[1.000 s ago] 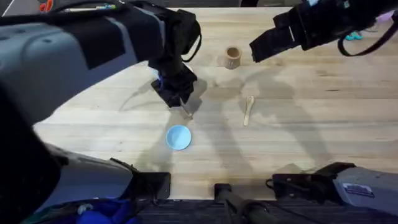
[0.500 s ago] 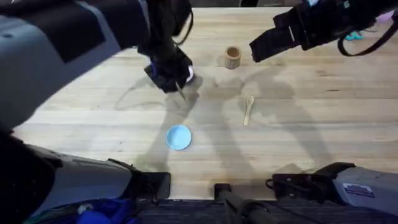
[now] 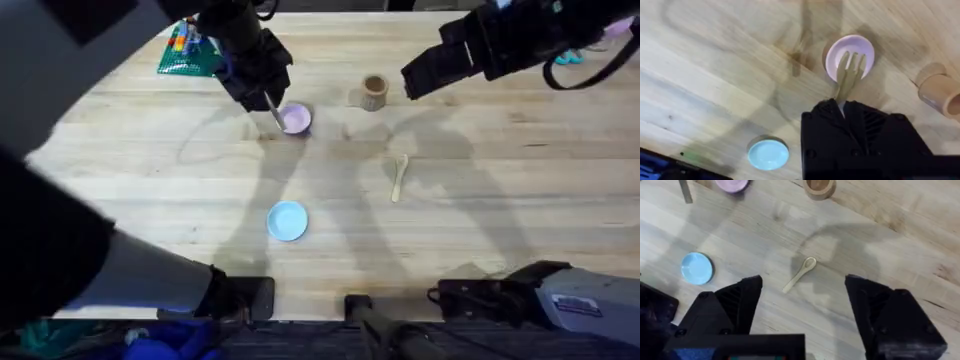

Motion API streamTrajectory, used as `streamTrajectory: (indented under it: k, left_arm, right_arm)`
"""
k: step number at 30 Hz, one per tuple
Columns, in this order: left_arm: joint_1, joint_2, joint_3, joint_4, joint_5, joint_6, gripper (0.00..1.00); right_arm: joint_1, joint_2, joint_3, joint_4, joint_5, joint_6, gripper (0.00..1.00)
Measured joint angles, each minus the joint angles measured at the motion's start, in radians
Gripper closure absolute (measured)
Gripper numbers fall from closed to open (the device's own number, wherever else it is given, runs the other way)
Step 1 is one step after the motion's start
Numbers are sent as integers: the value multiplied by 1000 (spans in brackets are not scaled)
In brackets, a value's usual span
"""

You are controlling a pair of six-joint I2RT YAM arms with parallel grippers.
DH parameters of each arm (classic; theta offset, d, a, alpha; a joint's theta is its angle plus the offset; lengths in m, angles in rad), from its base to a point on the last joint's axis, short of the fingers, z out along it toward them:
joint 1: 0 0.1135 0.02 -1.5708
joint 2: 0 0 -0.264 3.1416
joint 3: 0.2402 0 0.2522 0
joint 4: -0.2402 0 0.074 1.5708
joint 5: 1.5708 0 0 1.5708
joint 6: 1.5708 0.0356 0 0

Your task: Pick up a utensil and set it on the pink plate, then put the other utensil in the container.

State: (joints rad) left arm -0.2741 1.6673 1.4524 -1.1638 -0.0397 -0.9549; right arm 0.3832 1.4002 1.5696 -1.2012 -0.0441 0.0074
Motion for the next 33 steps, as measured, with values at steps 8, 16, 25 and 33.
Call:
streamTrajectory:
  k: [8, 16, 25, 33]
  left_arm:
    - [0, 134, 78, -5, -4, 41, 960]
    - [0, 198, 92, 17, -7, 58, 960]
    - [-2, 202, 94, 68, -6, 68, 960]
    - [-35, 223, 95, 91, -5, 110, 960]
  right_arm:
    - [0, 0, 0, 0, 0, 0, 5]
    - [0, 0, 0, 0, 0, 0, 6]
    - [0, 0, 0, 0, 0, 0, 5]
    - [0, 0, 0, 0, 0, 0, 5]
